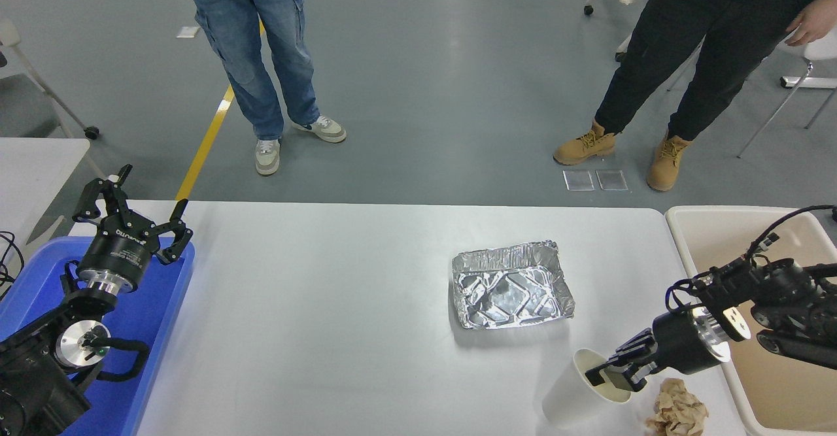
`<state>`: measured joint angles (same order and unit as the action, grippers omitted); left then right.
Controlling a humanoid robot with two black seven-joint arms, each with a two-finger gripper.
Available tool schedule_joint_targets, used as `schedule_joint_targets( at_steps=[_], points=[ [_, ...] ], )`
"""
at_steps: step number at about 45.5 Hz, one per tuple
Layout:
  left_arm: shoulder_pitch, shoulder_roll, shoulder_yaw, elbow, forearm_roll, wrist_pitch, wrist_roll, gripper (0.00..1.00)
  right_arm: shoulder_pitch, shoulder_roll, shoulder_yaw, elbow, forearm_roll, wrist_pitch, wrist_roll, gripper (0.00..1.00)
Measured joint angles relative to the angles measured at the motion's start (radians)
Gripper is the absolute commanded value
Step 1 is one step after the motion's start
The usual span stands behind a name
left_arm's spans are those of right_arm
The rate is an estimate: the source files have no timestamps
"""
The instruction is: Clean the table surface
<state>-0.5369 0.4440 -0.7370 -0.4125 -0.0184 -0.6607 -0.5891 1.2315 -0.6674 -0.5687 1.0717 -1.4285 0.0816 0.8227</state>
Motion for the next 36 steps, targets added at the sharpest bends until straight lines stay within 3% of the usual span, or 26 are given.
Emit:
schedule_joint_targets(
  at_steps=[23,36],
  points=[
    [0.0,0.0,0.0,0.0,0.0,0.0,0.0,1.0,0.172,-0.03,0.05,-0.019,0.363,0.01,0.044,0.0],
    [0.0,0.0,0.0,0.0,0.0,0.0,0.0,1.0,0.215,-0.032,0.054,-0.135,0.594,0.032,0.049,0.0]
  ],
)
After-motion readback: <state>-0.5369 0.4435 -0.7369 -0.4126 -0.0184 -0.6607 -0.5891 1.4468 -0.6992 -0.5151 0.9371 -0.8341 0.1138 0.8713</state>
